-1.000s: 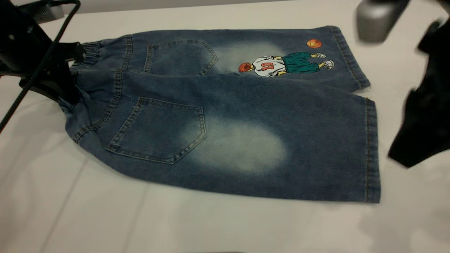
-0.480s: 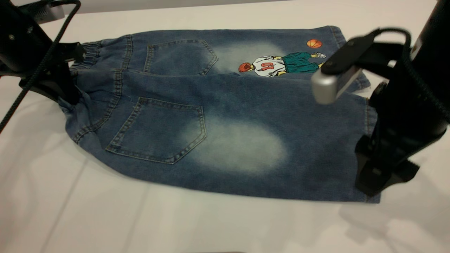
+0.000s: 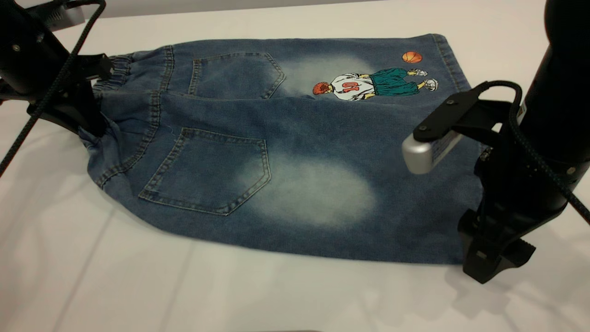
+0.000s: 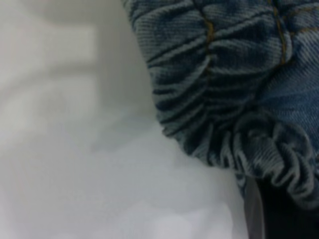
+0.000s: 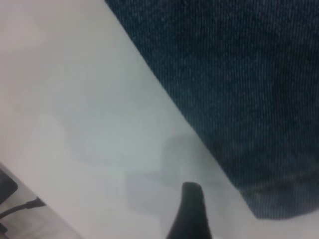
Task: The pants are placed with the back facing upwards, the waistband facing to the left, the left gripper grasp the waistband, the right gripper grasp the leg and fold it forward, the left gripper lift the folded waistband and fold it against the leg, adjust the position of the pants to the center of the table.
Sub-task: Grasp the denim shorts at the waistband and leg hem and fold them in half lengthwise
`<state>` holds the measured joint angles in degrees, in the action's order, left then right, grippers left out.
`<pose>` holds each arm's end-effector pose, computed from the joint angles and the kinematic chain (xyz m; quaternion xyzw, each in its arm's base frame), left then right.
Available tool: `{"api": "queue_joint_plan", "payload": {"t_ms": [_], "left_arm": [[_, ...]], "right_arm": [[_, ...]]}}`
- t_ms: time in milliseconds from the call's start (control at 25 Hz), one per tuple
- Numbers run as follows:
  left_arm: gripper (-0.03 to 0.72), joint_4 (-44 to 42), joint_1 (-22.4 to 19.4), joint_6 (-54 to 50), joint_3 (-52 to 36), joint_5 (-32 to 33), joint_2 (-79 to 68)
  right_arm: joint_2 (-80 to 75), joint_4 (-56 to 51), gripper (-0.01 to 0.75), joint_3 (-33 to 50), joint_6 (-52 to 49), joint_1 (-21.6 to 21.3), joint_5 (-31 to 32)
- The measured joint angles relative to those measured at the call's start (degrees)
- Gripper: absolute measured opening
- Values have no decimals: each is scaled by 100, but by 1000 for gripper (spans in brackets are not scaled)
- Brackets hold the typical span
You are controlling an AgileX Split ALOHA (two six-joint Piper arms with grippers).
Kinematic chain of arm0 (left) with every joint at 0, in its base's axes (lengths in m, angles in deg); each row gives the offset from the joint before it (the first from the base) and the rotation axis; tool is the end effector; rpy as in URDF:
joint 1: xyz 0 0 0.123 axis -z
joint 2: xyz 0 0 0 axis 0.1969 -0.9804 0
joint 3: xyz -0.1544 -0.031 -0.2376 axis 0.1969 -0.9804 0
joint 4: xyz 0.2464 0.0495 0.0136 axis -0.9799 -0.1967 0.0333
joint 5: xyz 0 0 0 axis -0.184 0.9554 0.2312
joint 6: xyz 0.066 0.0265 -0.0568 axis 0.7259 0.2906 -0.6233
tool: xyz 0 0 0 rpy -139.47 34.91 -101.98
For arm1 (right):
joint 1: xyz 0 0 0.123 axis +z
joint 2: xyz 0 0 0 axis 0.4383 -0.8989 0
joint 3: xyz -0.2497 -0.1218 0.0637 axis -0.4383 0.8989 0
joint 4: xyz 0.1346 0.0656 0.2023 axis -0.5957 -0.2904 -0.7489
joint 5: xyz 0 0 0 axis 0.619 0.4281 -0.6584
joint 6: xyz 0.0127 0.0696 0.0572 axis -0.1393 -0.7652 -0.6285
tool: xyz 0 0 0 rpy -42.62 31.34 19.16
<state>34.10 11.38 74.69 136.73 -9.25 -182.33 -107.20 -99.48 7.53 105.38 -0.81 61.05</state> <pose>0.3763 -0.0156 0.0975 -0.0214 0.9872 -0.0888 0.1310 0.2387 0.1225 0.0585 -0.3551 0.9331 0.0531 0.0186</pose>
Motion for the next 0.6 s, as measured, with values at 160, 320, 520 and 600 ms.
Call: {"api": "queue_joint_plan", "payload": {"t_ms": [160, 320, 520, 600], "left_arm": [[76, 6, 0, 0, 0, 5, 0], [76, 6, 0, 0, 0, 5, 0], [76, 11, -3, 0, 0, 5, -5], [76, 25, 0, 5, 0, 5, -2]], "right_arm": [[-121, 46, 498, 0, 0, 0, -120], [-141, 58, 433, 0, 0, 0, -223], [-187, 117, 272, 0, -6, 0, -290], [-187, 122, 195, 0, -6, 0, -304]]}}
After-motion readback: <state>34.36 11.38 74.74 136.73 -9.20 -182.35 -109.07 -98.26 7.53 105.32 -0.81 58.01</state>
